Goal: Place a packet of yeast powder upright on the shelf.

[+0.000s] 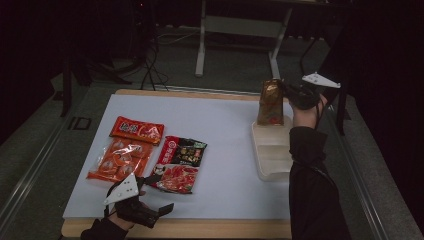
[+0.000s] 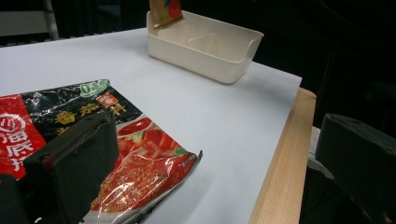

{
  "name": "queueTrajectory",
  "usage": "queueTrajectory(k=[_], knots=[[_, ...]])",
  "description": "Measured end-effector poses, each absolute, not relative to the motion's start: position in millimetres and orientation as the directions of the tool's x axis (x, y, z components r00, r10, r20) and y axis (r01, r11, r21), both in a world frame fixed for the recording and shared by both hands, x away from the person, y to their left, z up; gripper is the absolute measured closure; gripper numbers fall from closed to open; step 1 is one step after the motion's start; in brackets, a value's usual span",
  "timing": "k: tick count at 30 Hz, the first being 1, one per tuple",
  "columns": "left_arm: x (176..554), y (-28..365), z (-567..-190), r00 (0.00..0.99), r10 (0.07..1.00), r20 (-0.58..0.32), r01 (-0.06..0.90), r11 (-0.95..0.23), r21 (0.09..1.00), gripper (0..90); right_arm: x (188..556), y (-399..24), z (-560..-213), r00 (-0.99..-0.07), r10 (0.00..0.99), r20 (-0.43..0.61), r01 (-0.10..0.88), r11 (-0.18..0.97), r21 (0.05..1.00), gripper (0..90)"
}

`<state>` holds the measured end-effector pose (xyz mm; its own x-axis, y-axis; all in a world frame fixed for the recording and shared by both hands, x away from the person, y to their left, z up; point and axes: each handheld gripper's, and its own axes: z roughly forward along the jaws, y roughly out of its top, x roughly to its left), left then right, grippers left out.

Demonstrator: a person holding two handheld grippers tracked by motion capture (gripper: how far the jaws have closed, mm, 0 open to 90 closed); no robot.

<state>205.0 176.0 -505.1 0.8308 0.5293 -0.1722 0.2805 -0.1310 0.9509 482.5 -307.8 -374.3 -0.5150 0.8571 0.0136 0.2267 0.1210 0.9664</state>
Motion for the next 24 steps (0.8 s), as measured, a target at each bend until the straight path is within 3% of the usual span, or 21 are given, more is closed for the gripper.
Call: queueTrajectory(k=[11, 24], knots=[[205.0, 176.0, -505.2, 0.830, 0.531, -0.171, 0.281, -0.134, 0.950, 0.0, 483.4, -311.6, -396.8, -0.544, 0.833, 0.103, 0.336, 0.104, 0.936, 85.3], [205.1, 175.0, -505.4, 0.831, 0.529, -0.172, 0.284, -0.138, 0.949, 0.0, 476.1, -324.9, -413.8, -0.476, 0.872, 0.116, 0.424, 0.113, 0.899, 83.5]])
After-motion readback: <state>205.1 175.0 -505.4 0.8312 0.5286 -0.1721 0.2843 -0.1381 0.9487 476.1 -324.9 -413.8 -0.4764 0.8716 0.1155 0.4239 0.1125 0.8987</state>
